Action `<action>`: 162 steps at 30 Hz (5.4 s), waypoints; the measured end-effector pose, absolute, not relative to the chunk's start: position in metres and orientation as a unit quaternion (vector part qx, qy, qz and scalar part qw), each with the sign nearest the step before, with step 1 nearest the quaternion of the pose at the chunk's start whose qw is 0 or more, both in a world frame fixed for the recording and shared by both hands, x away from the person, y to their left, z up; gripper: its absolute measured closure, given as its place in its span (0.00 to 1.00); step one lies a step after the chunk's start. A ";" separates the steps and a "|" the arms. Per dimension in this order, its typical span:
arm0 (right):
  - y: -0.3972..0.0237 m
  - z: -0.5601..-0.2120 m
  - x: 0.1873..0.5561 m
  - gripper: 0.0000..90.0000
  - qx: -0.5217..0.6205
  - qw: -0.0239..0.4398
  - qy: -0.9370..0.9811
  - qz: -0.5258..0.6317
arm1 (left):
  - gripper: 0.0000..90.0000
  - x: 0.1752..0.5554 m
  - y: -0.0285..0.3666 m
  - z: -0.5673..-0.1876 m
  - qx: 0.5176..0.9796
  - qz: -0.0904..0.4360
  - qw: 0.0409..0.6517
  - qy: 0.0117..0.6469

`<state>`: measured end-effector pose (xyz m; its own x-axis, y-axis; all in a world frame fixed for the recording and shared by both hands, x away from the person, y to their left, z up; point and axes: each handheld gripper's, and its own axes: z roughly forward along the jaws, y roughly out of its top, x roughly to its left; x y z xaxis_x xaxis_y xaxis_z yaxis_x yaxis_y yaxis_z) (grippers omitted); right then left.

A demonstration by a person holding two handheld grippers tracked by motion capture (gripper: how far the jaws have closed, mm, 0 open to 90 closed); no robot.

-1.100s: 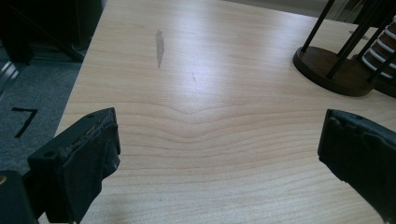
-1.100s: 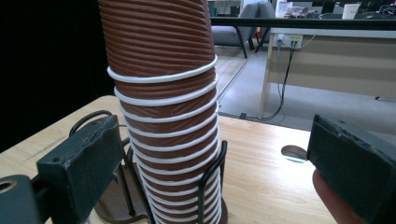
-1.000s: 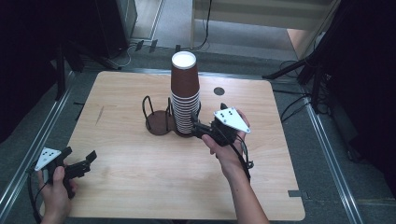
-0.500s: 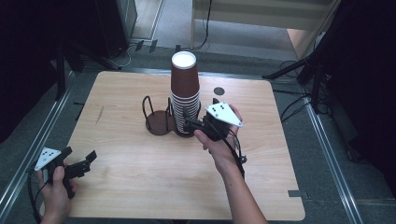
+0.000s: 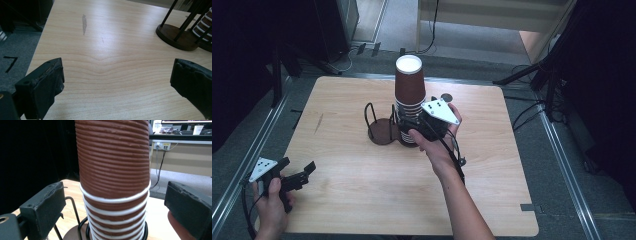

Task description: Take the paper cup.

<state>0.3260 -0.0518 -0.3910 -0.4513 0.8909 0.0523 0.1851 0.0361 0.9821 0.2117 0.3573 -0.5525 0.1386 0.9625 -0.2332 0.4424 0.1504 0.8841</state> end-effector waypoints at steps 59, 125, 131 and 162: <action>-0.017 -0.390 0.376 0.04 0.453 0.339 0.633 0.527 | 0.00 0.212 0.358 -0.552 0.596 0.267 0.470 0.594; -0.014 -0.321 0.376 0.11 0.419 0.372 0.602 0.569 | 0.00 0.212 0.358 -0.553 0.594 0.269 0.472 0.594; -0.019 -0.307 0.373 0.11 0.417 0.377 0.591 0.578 | 0.00 0.212 0.358 -0.553 0.593 0.269 0.472 0.594; -0.080 -0.298 0.358 0.11 0.435 0.396 0.558 0.585 | 0.00 0.212 0.357 -0.552 0.591 0.275 0.469 0.597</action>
<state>0.3584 -0.0801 -0.2978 -0.3070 0.9494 0.0668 0.0228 -0.0628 0.9978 0.2115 0.3569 -0.5525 0.1374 0.9623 -0.2347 0.4474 0.1511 0.8815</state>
